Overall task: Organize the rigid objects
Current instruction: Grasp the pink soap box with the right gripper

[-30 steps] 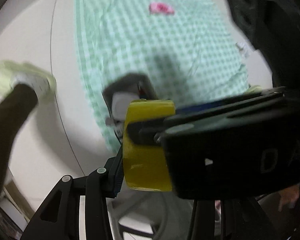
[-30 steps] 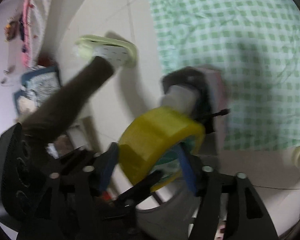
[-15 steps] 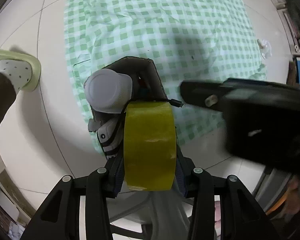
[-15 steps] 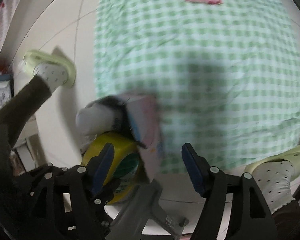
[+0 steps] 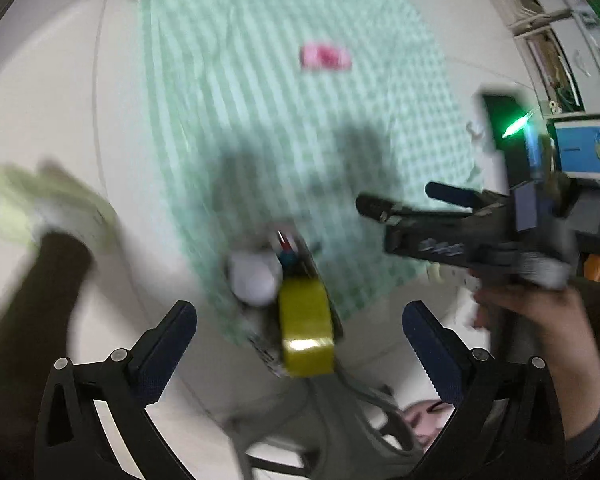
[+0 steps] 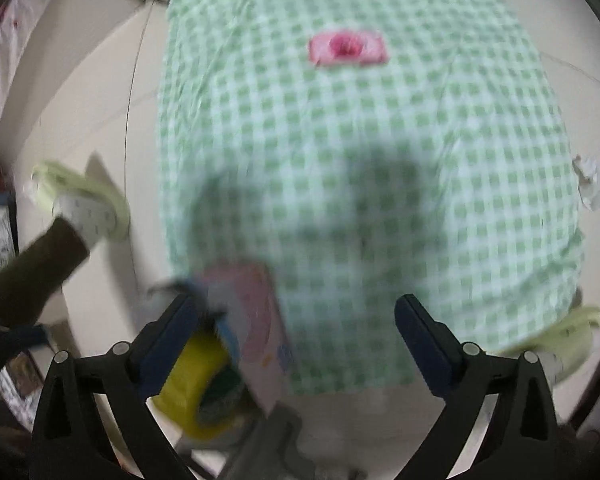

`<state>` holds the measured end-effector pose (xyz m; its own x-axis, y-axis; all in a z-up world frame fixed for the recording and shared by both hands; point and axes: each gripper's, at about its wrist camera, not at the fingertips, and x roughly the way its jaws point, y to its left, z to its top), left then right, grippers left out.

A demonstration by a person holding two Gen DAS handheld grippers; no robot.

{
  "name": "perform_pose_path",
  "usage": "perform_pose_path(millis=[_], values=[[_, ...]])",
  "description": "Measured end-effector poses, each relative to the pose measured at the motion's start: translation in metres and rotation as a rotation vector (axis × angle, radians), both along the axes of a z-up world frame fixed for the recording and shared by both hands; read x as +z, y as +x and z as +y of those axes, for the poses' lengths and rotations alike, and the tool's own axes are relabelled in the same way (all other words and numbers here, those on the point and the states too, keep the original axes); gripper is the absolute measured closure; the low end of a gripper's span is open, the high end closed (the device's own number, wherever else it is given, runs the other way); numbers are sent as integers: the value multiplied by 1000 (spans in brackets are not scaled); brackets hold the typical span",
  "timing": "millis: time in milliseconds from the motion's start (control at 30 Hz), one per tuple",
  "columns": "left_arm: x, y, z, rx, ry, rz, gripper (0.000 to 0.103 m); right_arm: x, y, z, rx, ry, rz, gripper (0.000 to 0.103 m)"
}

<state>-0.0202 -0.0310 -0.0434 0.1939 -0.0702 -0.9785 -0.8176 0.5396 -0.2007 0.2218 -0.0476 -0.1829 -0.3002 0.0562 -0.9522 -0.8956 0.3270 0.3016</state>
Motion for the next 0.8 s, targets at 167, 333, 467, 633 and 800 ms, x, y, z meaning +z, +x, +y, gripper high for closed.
perform_pose_path(millis=[167, 333, 467, 633, 800], values=[[49, 16, 19, -136, 300, 77, 0, -25, 3, 23, 180, 23, -225, 0], [60, 21, 33, -71, 517, 168, 0, -51, 14, 52, 303, 34, -319, 0], [64, 19, 33, -54, 560, 167, 0, -63, 25, 93, 367, 43, -444, 1], [58, 11, 36, 7, 530, 171, 0, -78, 37, 147, 413, 86, -473, 13], [51, 4, 54, 76, 443, 178, 0, -108, 32, 195, 483, 38, -464, 18]])
